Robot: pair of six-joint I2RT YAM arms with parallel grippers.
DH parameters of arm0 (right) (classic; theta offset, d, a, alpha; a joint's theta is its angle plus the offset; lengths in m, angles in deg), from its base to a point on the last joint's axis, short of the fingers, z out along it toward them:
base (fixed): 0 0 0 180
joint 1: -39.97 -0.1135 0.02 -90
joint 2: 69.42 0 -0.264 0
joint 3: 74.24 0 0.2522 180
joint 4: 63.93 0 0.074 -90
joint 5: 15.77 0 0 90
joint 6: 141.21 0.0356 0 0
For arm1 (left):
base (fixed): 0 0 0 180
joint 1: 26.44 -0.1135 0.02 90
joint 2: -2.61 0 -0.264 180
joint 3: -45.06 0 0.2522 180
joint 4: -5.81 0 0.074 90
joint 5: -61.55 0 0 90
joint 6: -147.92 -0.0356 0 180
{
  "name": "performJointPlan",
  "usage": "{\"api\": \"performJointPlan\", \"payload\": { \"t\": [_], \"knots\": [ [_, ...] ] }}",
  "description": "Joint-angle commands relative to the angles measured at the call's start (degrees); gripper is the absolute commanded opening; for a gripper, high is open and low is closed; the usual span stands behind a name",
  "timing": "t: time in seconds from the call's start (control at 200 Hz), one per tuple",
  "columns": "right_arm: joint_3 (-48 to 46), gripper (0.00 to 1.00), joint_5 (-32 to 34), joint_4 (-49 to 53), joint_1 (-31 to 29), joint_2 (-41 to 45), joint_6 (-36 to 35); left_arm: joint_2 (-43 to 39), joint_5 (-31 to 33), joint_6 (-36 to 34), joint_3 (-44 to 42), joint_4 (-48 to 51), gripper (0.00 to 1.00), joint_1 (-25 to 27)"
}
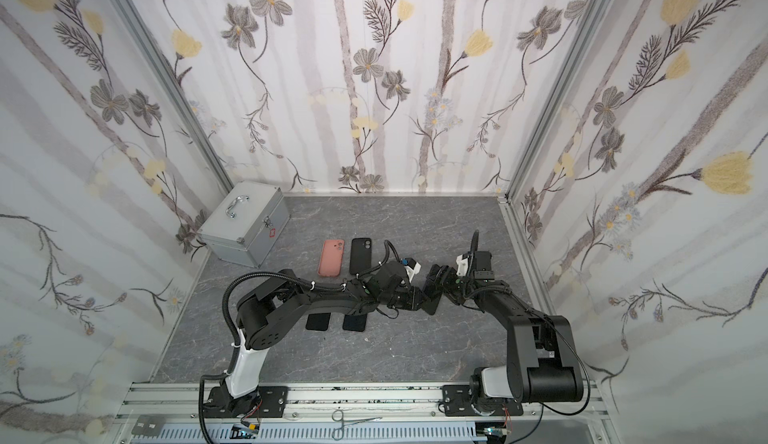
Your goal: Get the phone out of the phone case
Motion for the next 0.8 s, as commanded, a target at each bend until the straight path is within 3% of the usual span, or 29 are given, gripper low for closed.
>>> {"api": "performJointPlan", "payload": {
  "t": [0.0, 0.075, 0.13, 0.165, 0.345, 0.525, 0.615, 0.699, 0.744, 0.794],
  "knots": [
    [0.3, 0.58, -1.9, -3.0, 0.0, 1.5, 1.5, -1.2, 0.1, -0.2, 0.1, -0.8, 0.10, -0.4],
    [0.7, 0.69, -1.1, -2.7, 0.0, 3.9, 0.9, -3.2, 0.8, -1.2, -0.4, -0.8, 0.00, -1.0],
    [1.4, 0.91, 1.2, -1.9, 0.0, 6.9, -0.1, -5.3, 1.1, -2.0, -0.8, -0.8, 0.00, -1.5],
    [2.1, 0.99, 3.7, -0.9, 0.0, 9.3, -0.8, -6.8, 1.3, -3.0, -1.1, -0.8, 0.00, -1.9],
    [3.5, 1.00, 15.8, -2.5, 0.0, 25.0, -4.1, -13.6, 1.9, -7.4, -0.8, 1.1, 0.00, -4.3],
    [2.1, 1.00, 23.5, -10.2, -0.1, 37.2, -7.3, -20.0, 12.9, -13.4, 3.6, 10.6, 0.00, -5.2],
    [2.0, 1.00, 22.4, -12.8, 0.0, 40.7, -9.8, -23.0, 17.9, -16.4, 2.6, 10.5, 0.00, -5.3],
    [4.6, 0.99, 16.4, -12.4, 0.0, 41.8, -13.3, -25.6, 18.9, -21.6, 1.5, 10.7, 0.00, -5.4],
    [6.6, 0.98, 12.7, -11.2, 0.0, 41.4, -14.7, -27.2, 17.5, -22.5, 1.0, 11.3, 0.00, -6.1],
    [8.9, 0.98, 7.6, -10.0, 0.0, 40.3, -16.0, -29.2, 10.5, -24.4, 0.0, 11.7, 0.00, -7.5]
  ]
}}
